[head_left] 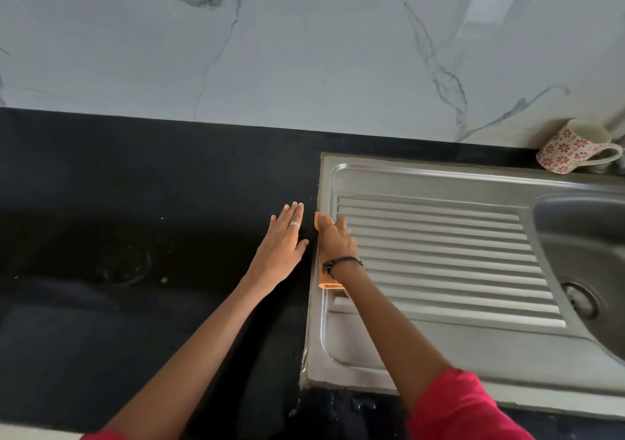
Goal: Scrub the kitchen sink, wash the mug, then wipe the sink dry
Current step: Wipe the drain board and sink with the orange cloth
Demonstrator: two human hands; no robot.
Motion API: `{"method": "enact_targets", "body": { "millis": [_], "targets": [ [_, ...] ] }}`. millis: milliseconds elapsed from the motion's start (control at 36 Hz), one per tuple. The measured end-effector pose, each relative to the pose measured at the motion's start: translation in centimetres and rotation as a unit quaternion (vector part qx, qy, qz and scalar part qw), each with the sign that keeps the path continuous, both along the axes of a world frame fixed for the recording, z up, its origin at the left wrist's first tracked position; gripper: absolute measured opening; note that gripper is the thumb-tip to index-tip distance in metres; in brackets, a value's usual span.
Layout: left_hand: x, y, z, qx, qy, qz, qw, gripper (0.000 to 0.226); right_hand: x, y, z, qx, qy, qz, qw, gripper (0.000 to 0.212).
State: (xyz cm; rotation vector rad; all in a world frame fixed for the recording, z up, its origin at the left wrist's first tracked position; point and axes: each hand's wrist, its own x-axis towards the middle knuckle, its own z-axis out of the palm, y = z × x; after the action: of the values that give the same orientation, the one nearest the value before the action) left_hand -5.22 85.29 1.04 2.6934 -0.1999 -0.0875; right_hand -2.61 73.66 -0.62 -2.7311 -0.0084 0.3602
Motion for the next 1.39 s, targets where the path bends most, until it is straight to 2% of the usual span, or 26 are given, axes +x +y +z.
{"method": "enact_targets", "body": {
  "millis": [389,778,917,1111,1222,1389],
  "targets": [
    [5.9,-0.3,-1.0,0.017,0.003,0.001,1.0,0.068,10.3,1.5,-1.3,-0.021,-0.02,-0.035,0.999,0.033],
    [9.8,-0.5,-2.1,0.048,0.001,-0.014,0.999,0.07,16.6,1.7,-2.1,-0.024,-0.037,-0.088,0.995,0.036],
    [10.5,-0.5,-2.4,0.058,0.0,-0.015,0.998,0.07,17.4,1.5,-2.5,0.002,-0.048,-0.106,0.993,0.04],
    [11.0,-0.9,-1.8,0.05,0.004,-0.024,0.998,0.069,17.5,-0.4,-2.6,0.021,-0.068,-0.127,0.989,0.034],
    [10.6,-1.1,-1.2,0.04,0.003,-0.036,0.999,0.068,17.1,-3.4,-2.6,-0.013,-0.074,-0.141,0.987,0.039],
    [9.7,-1.7,-0.2,0.024,-0.001,-0.05,0.998,0.069,15.1,-8.9,-1.0,-0.072,-0.033,-0.166,0.983,0.039]
  ]
}}
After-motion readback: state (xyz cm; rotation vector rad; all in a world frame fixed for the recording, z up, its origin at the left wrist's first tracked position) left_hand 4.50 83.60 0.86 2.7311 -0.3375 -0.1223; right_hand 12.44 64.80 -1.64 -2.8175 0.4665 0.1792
